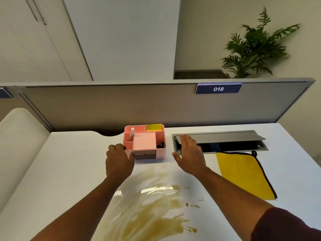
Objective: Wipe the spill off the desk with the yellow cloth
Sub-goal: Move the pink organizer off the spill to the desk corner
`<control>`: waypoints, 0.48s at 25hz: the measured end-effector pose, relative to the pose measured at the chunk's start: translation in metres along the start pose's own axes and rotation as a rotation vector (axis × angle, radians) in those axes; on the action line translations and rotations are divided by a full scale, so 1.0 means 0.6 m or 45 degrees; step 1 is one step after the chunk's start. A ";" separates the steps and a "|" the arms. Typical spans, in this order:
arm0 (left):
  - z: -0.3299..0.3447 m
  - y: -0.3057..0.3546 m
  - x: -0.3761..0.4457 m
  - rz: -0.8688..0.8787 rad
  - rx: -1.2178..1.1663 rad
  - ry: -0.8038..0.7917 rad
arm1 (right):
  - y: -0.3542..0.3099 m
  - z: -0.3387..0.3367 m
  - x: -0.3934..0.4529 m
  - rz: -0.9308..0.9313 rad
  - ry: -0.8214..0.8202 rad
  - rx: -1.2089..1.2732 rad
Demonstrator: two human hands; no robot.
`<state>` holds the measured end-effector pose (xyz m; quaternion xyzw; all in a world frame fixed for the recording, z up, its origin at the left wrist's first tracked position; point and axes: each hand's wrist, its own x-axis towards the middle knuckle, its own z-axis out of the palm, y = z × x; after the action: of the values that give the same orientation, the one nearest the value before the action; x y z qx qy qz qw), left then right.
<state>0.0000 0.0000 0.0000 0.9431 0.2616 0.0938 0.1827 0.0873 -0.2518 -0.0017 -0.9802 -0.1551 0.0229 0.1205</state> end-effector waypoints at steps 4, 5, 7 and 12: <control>0.019 -0.033 0.042 -0.396 -0.274 -0.080 | -0.044 0.031 0.038 0.201 -0.206 0.461; 0.025 -0.041 0.053 -0.483 -0.377 -0.159 | -0.060 0.038 0.051 0.277 -0.222 0.576; 0.037 -0.049 0.072 -0.622 -0.572 -0.324 | -0.085 0.046 0.074 0.408 -0.246 0.735; 0.048 -0.043 0.102 -0.705 -0.889 -0.563 | -0.100 0.071 0.105 0.607 -0.266 1.006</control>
<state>0.0480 0.0445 -0.0313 0.7182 0.4101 -0.0784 0.5567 0.1256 -0.1673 -0.0292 -0.8601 0.0836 0.2056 0.4594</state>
